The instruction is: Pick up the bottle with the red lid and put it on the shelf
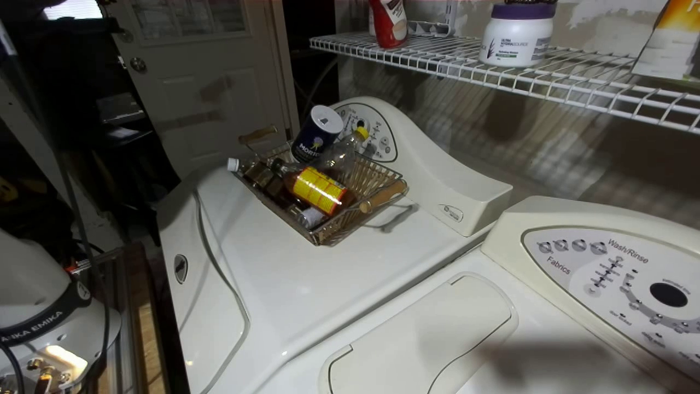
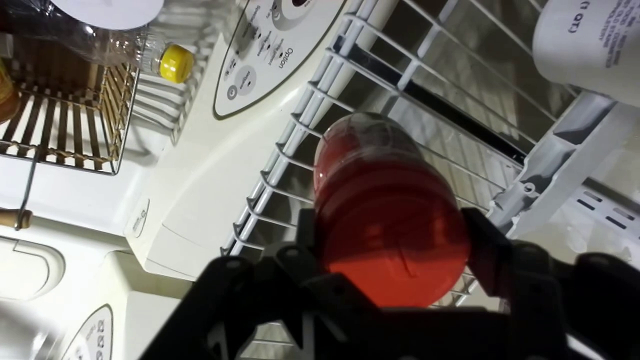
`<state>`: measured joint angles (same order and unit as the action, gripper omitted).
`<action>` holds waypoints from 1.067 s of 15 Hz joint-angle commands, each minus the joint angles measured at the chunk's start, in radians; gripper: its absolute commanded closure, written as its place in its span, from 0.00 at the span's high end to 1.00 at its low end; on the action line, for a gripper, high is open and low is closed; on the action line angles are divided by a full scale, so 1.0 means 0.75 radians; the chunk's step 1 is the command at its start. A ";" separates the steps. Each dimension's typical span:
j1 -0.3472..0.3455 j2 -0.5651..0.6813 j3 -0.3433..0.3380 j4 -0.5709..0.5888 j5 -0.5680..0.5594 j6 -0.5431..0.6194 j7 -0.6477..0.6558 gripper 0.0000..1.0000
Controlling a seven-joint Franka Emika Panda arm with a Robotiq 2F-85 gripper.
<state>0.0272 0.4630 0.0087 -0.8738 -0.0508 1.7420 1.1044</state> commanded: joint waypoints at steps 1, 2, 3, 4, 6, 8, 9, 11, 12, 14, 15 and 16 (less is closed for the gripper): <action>0.008 0.032 0.006 0.053 0.000 -0.011 -0.011 0.47; 0.008 0.033 0.007 0.054 0.000 -0.011 -0.017 0.57; 0.009 0.034 0.007 0.054 0.000 -0.010 -0.022 0.75; 0.011 0.035 0.007 0.054 -0.001 -0.012 -0.026 0.80; 0.014 0.039 0.010 0.055 -0.001 -0.013 -0.025 0.87; 0.018 0.046 0.012 0.059 0.000 -0.016 -0.024 0.96; 0.020 0.050 0.012 0.060 -0.001 -0.016 -0.025 0.96; 0.023 0.057 0.011 0.064 0.000 -0.019 -0.024 1.00; 0.024 0.058 0.010 0.064 -0.002 -0.018 -0.025 1.00; 0.025 0.054 0.008 0.061 -0.003 -0.013 -0.028 1.00; 0.025 0.047 0.007 0.055 -0.007 -0.009 -0.033 1.00; 0.024 0.038 0.007 0.046 -0.008 0.001 -0.038 1.00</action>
<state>0.0444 0.4804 0.0141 -0.8731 -0.0509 1.7420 1.0909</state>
